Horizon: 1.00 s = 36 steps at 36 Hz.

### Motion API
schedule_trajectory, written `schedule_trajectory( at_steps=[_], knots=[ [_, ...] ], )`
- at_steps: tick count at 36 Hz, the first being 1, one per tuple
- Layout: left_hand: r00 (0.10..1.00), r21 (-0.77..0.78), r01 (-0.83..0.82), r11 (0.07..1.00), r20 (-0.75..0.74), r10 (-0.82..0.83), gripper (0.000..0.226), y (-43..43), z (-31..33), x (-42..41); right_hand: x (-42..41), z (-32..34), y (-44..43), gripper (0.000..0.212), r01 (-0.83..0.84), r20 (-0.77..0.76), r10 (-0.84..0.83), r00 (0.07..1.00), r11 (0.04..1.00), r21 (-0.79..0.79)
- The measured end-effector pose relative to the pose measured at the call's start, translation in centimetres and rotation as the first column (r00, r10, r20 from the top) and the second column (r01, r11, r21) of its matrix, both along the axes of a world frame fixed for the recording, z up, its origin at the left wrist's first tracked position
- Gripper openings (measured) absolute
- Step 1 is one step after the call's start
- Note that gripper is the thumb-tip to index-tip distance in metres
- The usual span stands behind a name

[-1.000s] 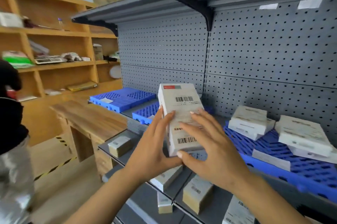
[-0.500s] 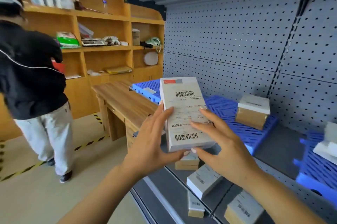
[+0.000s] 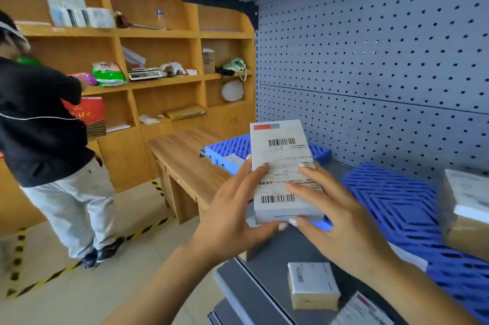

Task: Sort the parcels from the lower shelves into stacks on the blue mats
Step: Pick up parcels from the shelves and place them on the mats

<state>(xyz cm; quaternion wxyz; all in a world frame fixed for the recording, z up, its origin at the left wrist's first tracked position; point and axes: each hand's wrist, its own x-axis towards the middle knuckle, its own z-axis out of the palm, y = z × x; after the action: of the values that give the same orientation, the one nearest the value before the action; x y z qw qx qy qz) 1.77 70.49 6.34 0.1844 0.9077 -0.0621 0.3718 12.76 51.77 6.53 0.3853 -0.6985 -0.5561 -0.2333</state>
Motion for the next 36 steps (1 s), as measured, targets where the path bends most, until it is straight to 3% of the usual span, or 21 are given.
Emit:
schedule_trajectory(
  at_steps=[9,23,36],
  knots=[
    [1.000,-0.004,0.027,1.000,0.007,-0.027,0.089,5.5,-0.6,5.4,3.3,0.0,5.3,0.049,0.093,-0.011,-0.092,0.996,0.996,0.014],
    [0.954,-0.018,0.294,0.956,-0.053,-0.294,0.090,17.0,0.5,14.5,6.7,0.7,14.3,0.049,0.383,-0.096,-0.388,0.917,0.921,-0.064],
    [0.832,0.001,0.473,0.881,-0.331,-0.446,0.093,20.4,-0.1,24.2,10.9,-0.4,18.9,0.051,0.589,-0.276,-0.644,0.714,0.765,-0.262]
  ],
)
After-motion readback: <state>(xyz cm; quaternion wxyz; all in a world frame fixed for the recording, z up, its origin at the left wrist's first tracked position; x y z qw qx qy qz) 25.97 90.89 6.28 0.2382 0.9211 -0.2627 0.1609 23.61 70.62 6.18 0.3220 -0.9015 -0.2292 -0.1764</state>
